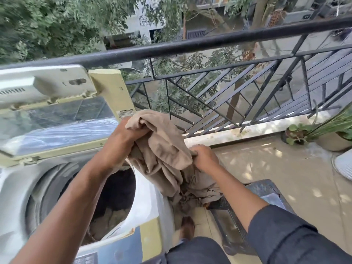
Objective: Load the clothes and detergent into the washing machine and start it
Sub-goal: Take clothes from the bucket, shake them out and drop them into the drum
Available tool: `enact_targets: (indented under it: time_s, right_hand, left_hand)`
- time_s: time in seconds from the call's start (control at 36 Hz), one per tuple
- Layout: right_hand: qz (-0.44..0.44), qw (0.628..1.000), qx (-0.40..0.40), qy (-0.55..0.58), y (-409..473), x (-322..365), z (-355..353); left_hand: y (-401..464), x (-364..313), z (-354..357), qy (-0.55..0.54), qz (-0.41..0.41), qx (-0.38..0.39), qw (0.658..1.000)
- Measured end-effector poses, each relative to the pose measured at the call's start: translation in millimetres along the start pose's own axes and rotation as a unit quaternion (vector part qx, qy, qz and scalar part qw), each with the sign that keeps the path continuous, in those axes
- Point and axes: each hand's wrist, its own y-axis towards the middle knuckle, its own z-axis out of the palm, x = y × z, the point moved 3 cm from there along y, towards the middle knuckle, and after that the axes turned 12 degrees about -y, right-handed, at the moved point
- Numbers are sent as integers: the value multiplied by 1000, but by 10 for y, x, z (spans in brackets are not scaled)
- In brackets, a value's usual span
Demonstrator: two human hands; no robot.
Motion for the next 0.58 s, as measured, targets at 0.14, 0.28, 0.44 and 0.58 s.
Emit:
enact_targets:
  time_s: [0.14,0.28,0.44,0.58]
  right_hand:
    - [38,996,-73,20,52,-294,-254]
    - [3,985,-149,89,-140,-194,-684]
    - [-100,957,-183,201,-354,333,-1099]
    - [-201,931,-207,224,-534,750,-1315]
  left_hand:
    - [-43,145,-334,181,-29,-208,961]
    - [-64,356,-409,175,-101,-247,948]
    - [66,532,-120,168,-97,-171,966]
    - [219,584,157,296,-35,-77,951]
